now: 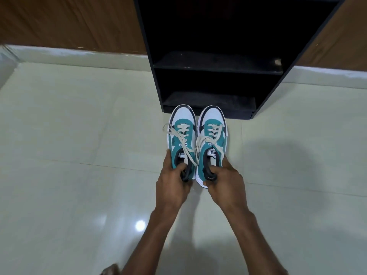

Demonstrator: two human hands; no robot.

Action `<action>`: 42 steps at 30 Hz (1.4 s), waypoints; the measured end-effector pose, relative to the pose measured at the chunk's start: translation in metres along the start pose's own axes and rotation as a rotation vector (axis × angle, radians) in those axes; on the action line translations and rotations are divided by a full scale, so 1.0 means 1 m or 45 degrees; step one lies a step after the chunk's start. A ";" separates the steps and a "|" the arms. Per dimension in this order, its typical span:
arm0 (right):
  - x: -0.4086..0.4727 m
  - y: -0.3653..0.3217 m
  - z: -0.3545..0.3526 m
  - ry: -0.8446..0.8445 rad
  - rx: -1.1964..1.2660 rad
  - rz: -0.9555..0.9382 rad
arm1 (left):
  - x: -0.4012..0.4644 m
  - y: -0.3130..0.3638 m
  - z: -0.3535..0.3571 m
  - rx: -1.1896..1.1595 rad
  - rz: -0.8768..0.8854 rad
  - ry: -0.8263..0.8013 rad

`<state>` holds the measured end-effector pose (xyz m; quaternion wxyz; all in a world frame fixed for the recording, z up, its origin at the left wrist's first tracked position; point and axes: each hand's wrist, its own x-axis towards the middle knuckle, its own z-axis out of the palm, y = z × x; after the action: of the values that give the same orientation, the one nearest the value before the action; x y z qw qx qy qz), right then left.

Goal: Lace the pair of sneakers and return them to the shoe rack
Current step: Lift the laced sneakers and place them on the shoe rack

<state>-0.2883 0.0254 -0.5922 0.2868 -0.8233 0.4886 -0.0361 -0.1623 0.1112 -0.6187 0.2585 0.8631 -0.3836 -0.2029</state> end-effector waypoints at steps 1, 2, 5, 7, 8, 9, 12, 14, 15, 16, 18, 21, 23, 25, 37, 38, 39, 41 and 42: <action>-0.007 -0.010 -0.018 -0.006 -0.012 -0.014 | -0.008 0.013 -0.014 -0.013 -0.019 -0.010; -0.014 -0.020 -0.035 0.004 -0.017 -0.037 | -0.016 0.027 -0.028 -0.031 -0.038 -0.003; -0.041 -0.059 -0.110 -0.030 -0.057 -0.031 | -0.040 0.085 -0.095 -0.026 -0.095 -0.020; -0.055 -0.078 -0.146 -0.010 -0.045 -0.051 | -0.052 0.114 -0.130 -0.008 -0.076 -0.015; -0.060 -0.089 -0.170 -0.027 -0.029 -0.041 | -0.056 0.132 -0.150 -0.018 -0.084 -0.018; -0.064 -0.099 -0.190 -0.030 -0.029 -0.037 | -0.057 0.146 -0.167 -0.015 -0.084 -0.018; -0.070 -0.124 -0.247 -0.038 -0.046 -0.056 | -0.059 0.191 -0.212 -0.018 -0.058 0.015; -0.066 -0.136 -0.274 -0.018 -0.057 -0.090 | -0.054 0.213 -0.233 -0.024 -0.042 0.048; -0.059 -0.141 -0.289 -0.013 -0.055 -0.099 | -0.048 0.224 -0.243 -0.027 -0.042 0.059; -0.053 -0.145 -0.297 -0.006 -0.057 -0.109 | -0.042 0.231 -0.250 -0.016 -0.038 0.067; -0.037 -0.153 -0.309 0.011 -0.055 -0.138 | -0.026 0.242 -0.262 0.002 -0.023 0.087; 0.002 -0.166 -0.320 0.015 -0.069 -0.120 | 0.017 0.249 -0.272 0.036 -0.018 0.087; 0.032 -0.176 -0.323 0.015 -0.074 -0.112 | 0.049 0.249 -0.276 0.033 -0.008 0.071; 0.064 -0.185 -0.324 0.021 -0.103 -0.101 | 0.084 0.247 -0.278 0.024 0.008 0.042; 0.186 -0.229 -0.325 0.010 -0.144 0.022 | 0.225 0.242 -0.309 0.001 0.094 -0.087; 0.190 -0.232 -0.329 -0.001 -0.140 0.044 | 0.230 0.241 -0.312 0.040 0.098 -0.114; 0.191 -0.233 -0.330 -0.012 -0.135 0.052 | 0.232 0.242 -0.316 0.087 0.105 -0.145; 0.189 -0.236 -0.337 -0.044 -0.130 0.051 | 0.232 0.245 -0.327 0.145 0.107 -0.225; 0.187 -0.238 -0.342 -0.049 -0.127 0.050 | 0.231 0.248 -0.333 0.147 0.082 -0.270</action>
<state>-0.1204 -0.1927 -0.2280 0.2553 -0.8274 0.5001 0.0097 0.0263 -0.1115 -0.2435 0.1727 0.8374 -0.4474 -0.2622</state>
